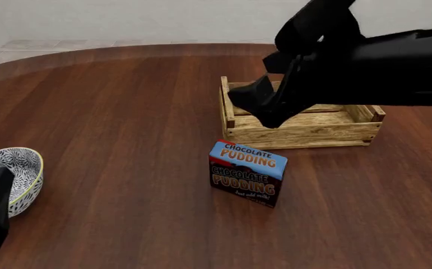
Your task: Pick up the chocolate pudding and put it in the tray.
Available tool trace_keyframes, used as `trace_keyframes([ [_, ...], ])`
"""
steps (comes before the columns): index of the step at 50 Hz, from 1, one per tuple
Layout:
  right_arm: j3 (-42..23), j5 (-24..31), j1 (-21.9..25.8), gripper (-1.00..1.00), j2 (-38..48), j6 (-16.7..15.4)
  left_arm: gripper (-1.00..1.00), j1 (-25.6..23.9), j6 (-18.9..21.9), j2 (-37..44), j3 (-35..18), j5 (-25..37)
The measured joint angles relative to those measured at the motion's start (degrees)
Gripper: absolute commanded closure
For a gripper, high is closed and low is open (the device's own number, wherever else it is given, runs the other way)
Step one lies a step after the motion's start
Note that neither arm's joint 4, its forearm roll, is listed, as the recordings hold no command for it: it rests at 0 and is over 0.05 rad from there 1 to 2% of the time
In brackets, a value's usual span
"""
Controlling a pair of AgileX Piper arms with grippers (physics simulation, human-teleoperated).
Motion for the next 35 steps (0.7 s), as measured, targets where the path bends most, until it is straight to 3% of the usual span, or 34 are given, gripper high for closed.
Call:
trace_keyframes([
  [35,6.4,-3.9,-1.9,-1.0,2.6,-1.4,-1.0,2.2,-2.8,-0.1,-0.7,-0.3],
])
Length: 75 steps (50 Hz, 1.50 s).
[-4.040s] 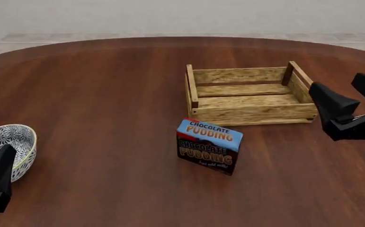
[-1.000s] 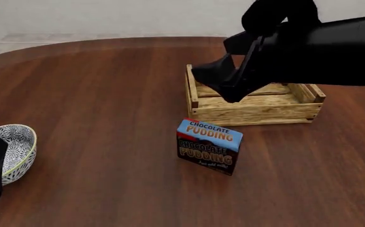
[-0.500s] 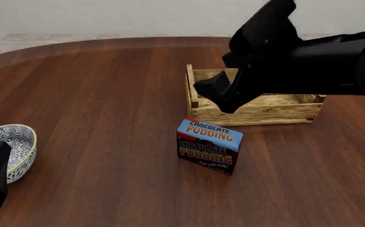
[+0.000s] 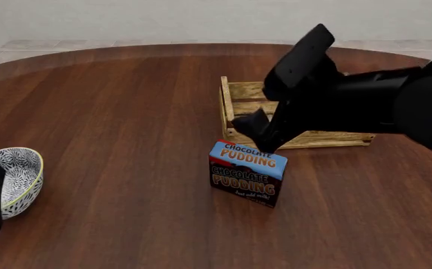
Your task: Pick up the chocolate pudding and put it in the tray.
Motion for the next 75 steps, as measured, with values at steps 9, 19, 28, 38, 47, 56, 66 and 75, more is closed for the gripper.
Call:
trace_keyframes([
  [9,0.8,-0.5,-0.6,-1.0,0.8,-0.7,-1.0,0.1,-0.1,0.0,-1.0,1.0],
  [19,1.4,-1.0,-1.1,-1.0,1.4,-1.2,-1.0,0.1,-0.1,0.0,-1.3,1.3],
  [28,2.0,-1.7,-1.3,-1.0,2.0,-1.3,-1.0,0.2,-0.1,0.0,-0.8,0.9],
  [38,3.0,-3.0,-1.2,-1.0,2.8,-0.9,-1.0,0.3,-0.1,0.0,-0.1,0.3],
  [47,3.9,-4.2,-1.4,-1.0,3.7,-0.6,-1.0,0.4,-0.1,0.0,0.2,0.0],
  [56,4.4,-4.8,-1.9,-1.0,4.3,-0.6,-1.0,0.4,0.0,0.0,0.3,0.0],
  [66,5.0,-5.4,-2.2,-1.0,4.8,-0.7,-1.0,0.4,0.1,0.0,0.4,-0.1],
  [75,5.2,-5.5,-2.4,-1.0,5.1,-0.9,-1.0,0.4,0.2,0.0,0.4,-0.1],
])
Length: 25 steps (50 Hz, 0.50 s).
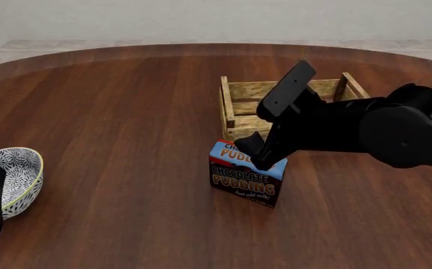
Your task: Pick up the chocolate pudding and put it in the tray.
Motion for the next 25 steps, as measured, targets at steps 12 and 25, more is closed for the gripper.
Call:
trace_keyframes([
  [12,0.1,-0.1,-0.2,-1.0,0.4,-0.2,-1.0,-0.1,0.0,0.0,0.0,-0.1],
  [25,0.1,0.0,-1.4,-1.0,1.4,-1.2,-1.0,-0.1,0.1,0.0,-0.2,0.1],
])
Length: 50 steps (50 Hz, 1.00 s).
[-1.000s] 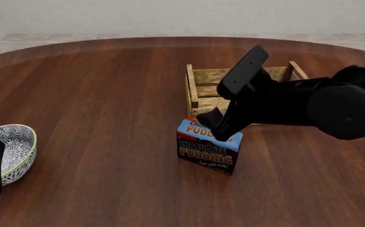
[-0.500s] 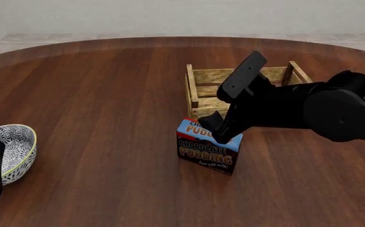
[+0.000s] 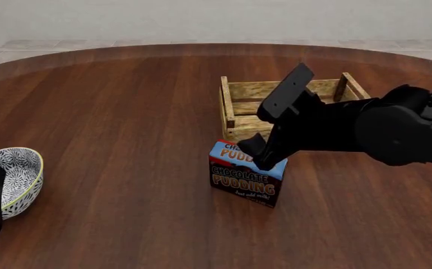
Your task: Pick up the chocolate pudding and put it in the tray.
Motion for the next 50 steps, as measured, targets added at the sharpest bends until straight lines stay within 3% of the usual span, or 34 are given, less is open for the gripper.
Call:
trace_keyframes([
  [50,2.1,-2.4,-1.1,-1.0,2.2,-0.1,-1.0,0.4,-0.1,0.0,-1.1,1.0],
])
